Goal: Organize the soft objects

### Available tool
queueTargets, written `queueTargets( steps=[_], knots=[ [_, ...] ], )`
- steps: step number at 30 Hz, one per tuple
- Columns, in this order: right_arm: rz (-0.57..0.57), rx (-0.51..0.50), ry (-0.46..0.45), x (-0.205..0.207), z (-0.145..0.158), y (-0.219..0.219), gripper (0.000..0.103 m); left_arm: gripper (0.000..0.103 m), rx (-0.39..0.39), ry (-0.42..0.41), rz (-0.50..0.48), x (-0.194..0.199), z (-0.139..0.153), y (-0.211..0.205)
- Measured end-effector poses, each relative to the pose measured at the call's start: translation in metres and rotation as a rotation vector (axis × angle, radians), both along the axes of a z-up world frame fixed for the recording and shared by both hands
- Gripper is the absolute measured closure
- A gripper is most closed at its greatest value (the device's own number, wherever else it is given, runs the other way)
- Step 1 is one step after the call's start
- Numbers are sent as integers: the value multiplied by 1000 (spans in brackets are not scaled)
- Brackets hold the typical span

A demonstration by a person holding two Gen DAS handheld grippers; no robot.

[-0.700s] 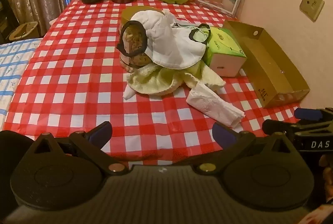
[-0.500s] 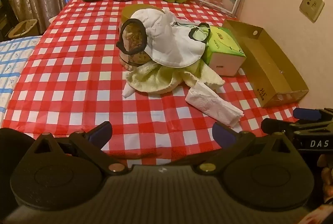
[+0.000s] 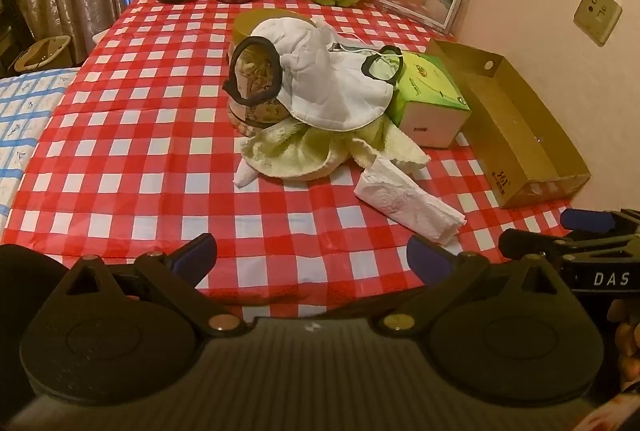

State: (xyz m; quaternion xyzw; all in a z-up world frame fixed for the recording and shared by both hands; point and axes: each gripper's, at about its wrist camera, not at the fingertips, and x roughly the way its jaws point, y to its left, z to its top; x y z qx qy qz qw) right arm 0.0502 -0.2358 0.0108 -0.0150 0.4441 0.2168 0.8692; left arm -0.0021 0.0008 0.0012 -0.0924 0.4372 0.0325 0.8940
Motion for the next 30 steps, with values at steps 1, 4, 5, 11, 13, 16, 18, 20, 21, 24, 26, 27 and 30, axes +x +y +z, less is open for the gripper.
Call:
queueTargets(
  steps=[1,4,5,11,13,16,18,20,21,24,26,27,30],
  knots=[
    [1,0,-1,1,1,0,0,2,0,-1,0,0,0,0],
    [2,-1,-6,-1,-1,2,0,2,-2,-1,0,0,1,0],
    [1,1,-6,0,-3,2,0,2,-1,-2,-1,0,2,-1],
    [1,0,-5,0,-4,1,0,2,-4,-2,-2,0,2,-1],
    [2,0,-4,0,-4,1,0,2,-4,-3,-2,0,3,-1],
    [2,0,-5,0,-4,1,0,2,-4,-3,-1,0,3,-1],
    [1,-1,-5,0,-4,1,0,2,-5,-3,-1,0,2,-1],
    [1,-1,-5,0,-4,1,0,2,-5,-3,0,0,2,-1],
    [1,-1,-5,0,-3,1,0,2,-6,-3,-1,0,2,-1],
    [2,-1,-5,0,-3,1,0,2,-6,-3,-1,0,2,-1],
    [2,-1,-6,0,-4,1,0,2,-6,-2,-1,0,2,0],
    [2,-1,-6,0,-4,1,0,2,-7,-2,0,0,2,-1],
    [2,-1,-5,0,-3,1,0,2,-5,-3,0,0,2,-1]
  ],
)
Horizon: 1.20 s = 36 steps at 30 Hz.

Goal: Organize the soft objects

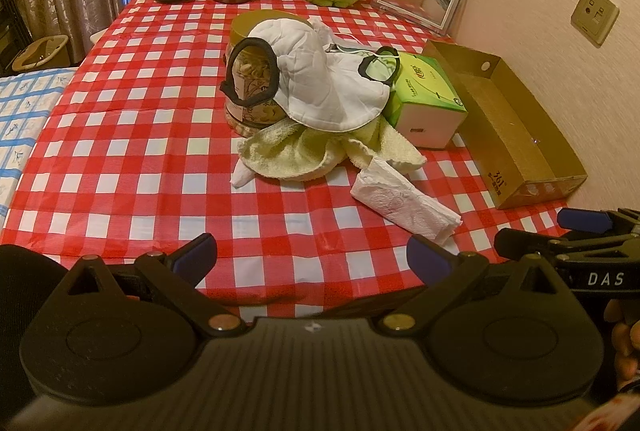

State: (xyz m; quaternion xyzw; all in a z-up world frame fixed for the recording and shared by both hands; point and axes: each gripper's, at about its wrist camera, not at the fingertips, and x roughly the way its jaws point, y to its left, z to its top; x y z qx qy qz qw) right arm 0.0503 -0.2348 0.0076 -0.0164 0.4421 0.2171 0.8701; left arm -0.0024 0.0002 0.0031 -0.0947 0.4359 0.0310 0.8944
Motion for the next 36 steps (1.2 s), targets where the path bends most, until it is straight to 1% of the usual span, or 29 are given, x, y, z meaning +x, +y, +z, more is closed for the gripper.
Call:
queueTargets(
  steps=[36],
  knots=[
    [0,-2,-3,1,0,-2,0,2,-12,2,-2,0,1,-3]
  ],
)
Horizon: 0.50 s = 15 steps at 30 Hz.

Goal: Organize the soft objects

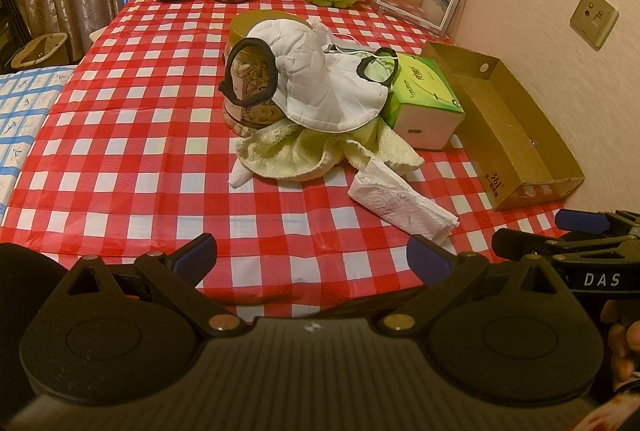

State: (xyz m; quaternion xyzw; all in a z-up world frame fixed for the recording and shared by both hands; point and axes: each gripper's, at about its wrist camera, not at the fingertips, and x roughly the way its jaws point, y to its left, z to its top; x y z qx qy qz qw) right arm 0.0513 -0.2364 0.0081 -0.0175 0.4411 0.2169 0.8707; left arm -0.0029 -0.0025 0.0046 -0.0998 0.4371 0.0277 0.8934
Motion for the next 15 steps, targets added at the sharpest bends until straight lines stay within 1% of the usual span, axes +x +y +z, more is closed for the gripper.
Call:
queueTargets(
  steps=[11,15],
  knots=[
    [0,-3,1,1,-1,0,0,2,-3,0,1,0,0,0],
    [19,-17,-4,3,-4,0,1,3,7,3,-2,4,-1,3]
  ],
)
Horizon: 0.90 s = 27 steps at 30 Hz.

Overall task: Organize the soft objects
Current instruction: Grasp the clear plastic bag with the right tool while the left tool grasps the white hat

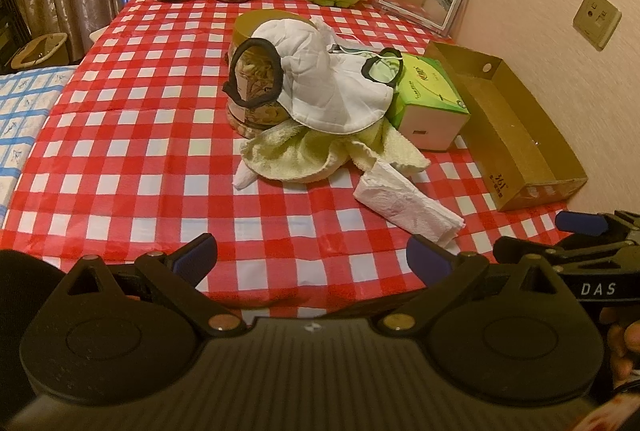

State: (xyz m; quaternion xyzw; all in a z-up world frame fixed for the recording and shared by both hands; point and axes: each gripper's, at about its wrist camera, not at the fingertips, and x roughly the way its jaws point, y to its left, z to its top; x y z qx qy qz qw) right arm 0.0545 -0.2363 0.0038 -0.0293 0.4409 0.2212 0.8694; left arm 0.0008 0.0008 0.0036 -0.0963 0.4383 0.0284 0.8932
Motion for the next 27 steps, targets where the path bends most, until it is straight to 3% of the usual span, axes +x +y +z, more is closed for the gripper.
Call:
queueTargets(
  steps=[8,16,27],
  knots=[
    [116,-46,-44,9,-10,11,1,4,26,11,-31,19,-8,16],
    [284,-125,-87,33,-26,32,1,4,69,17,-125,47,-18,25],
    [509,-239,-83,57,-64,72,23,6,141,33,-285,83,-43,27]
  ],
)
